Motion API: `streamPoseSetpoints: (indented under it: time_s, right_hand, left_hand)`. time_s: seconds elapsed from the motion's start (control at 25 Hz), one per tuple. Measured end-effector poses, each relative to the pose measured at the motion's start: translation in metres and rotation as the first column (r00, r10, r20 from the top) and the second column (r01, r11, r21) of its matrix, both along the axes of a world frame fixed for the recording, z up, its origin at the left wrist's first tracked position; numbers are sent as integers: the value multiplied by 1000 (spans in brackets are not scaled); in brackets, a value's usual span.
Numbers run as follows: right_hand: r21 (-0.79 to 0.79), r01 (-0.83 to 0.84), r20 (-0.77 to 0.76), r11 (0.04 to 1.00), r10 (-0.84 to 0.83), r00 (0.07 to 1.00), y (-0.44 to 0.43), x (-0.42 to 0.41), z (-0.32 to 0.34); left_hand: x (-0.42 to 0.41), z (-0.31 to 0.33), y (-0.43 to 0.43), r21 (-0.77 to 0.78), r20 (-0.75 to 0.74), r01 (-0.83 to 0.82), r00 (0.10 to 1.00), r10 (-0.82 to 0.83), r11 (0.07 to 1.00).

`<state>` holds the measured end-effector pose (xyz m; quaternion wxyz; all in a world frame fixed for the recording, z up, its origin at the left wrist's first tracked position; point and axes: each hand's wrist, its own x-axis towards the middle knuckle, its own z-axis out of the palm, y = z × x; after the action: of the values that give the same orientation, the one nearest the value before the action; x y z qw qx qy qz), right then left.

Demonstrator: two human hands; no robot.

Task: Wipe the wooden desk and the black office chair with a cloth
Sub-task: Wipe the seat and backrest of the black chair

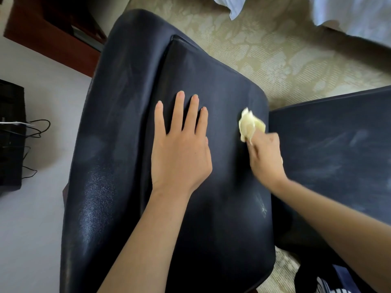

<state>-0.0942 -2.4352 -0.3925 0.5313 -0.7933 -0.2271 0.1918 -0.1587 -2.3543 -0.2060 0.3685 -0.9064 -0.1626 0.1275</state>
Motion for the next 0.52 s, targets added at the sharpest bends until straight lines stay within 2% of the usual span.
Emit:
streamPoseSetpoints:
  time_s: [0.16, 0.36, 0.52]
  right_hand:
    - [83, -118, 115, 990, 108, 987, -56, -65, -15]
    - [47, -385, 76, 922, 381, 922, -128, -115, -35]
    - [66, -388, 97, 919, 381, 919, -119, -104, -41]
  left_hand:
    - [1, 1, -1, 16, -12, -5, 1000, 5, 1000]
    - [3, 2, -5, 17, -13, -10, 1000, 10, 1000]
    - [2, 1, -7, 8, -4, -7, 1000, 7, 1000]
